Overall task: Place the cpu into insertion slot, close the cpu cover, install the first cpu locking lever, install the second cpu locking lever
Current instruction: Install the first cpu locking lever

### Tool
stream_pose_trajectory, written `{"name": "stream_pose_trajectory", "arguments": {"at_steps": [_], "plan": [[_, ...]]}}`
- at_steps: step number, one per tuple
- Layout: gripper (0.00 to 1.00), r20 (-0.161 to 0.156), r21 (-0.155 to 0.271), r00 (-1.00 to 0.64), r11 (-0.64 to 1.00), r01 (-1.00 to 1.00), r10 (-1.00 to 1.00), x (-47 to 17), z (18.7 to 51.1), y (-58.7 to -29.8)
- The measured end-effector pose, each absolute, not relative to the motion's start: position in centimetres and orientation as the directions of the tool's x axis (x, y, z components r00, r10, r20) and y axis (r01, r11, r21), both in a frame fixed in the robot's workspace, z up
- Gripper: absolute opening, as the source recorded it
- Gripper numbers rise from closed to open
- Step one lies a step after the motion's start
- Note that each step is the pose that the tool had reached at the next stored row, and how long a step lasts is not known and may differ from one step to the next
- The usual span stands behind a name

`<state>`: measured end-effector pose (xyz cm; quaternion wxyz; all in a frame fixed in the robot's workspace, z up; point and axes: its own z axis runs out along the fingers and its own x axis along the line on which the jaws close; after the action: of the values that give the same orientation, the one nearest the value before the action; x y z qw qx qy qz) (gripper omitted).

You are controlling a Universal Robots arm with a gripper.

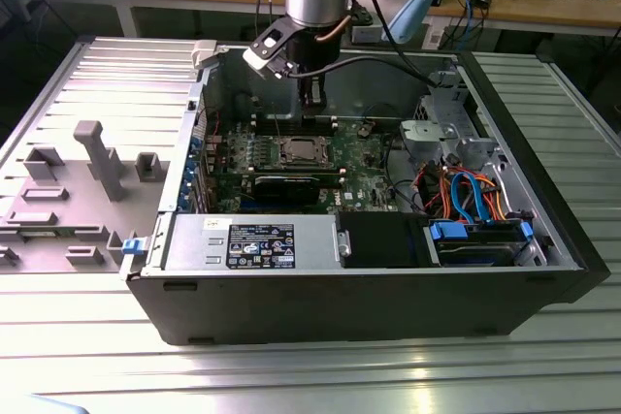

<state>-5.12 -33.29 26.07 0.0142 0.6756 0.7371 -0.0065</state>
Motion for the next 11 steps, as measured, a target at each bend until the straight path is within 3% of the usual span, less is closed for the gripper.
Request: {"name": "stream_pose_trajectory", "arguments": {"at_steps": [11], "plan": [[0.11,-0.03,0.009,-0.087,0.087,0.996,0.996,-5.12,26.07,-33.29]]}}
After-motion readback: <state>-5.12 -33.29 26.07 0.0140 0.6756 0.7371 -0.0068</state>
